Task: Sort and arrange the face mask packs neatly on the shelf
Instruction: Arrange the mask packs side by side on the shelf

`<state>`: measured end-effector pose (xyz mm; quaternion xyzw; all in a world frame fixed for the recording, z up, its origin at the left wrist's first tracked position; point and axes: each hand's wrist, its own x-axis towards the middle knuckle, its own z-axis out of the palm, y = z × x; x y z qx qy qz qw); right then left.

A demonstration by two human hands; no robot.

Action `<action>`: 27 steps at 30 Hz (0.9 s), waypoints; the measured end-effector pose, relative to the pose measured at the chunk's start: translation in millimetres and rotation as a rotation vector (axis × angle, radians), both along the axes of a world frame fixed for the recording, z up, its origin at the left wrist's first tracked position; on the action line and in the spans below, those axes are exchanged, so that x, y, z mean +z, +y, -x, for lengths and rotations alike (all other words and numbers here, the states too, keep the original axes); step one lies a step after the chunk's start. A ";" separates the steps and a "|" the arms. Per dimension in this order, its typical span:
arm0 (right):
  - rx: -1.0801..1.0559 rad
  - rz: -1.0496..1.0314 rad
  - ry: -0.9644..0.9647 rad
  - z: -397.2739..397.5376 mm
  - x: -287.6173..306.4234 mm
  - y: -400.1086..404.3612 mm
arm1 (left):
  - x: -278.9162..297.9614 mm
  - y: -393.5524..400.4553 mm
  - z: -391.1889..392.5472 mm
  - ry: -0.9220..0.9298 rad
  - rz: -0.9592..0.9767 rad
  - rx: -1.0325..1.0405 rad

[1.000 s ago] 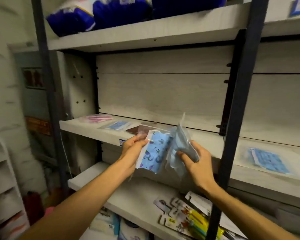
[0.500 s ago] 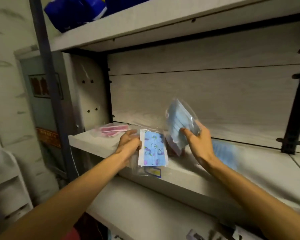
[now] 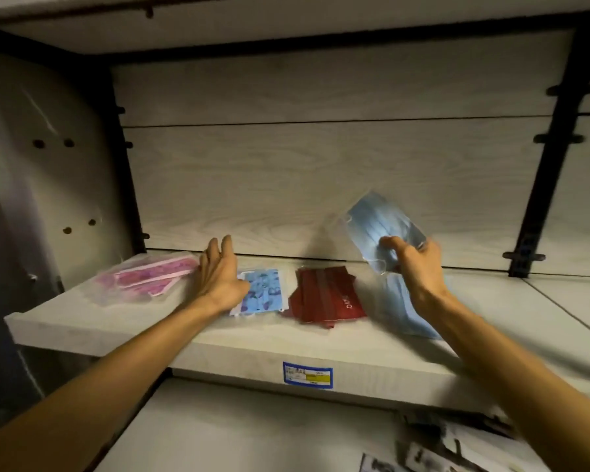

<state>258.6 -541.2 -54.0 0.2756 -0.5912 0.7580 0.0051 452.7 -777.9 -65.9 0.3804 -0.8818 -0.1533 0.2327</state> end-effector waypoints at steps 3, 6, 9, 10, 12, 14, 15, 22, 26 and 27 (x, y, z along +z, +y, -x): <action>-0.048 -0.037 0.010 -1.1 -7.6 20.7 | 9.9 15.9 15.8 0.050 0.081 -0.282; -0.162 -0.160 0.062 -10.2 -21.2 46.0 | 7.7 47.3 34.6 0.036 0.114 -0.518; -0.099 -0.285 0.098 -21.8 -33.2 71.7 | -4.0 81.8 48.2 0.039 0.163 -0.669; -0.083 -0.342 0.103 -25.9 -35.3 78.5 | -8.5 90.9 51.0 0.047 0.201 -0.700; -0.134 -0.503 0.150 -30.1 -38.9 88.1 | -17.2 105.8 56.2 0.054 0.271 -0.738; -0.343 -0.843 0.225 -29.9 -38.7 91.5 | -21.7 116.4 59.7 0.021 0.295 -0.722; -0.453 -0.977 0.248 -30.6 -37.6 91.8 | -22.5 119.8 60.8 0.004 0.310 -0.697; -0.508 -1.034 0.461 -46.5 -30.6 131.6 | -24.5 138.7 51.0 0.009 0.328 -0.613; -0.433 -1.039 0.566 -69.9 -32.1 184.9 | -23.2 184.6 39.4 0.037 0.310 -0.642; -0.379 -1.014 0.543 -76.7 -33.4 200.5 | -24.1 200.3 35.7 0.041 0.321 -0.641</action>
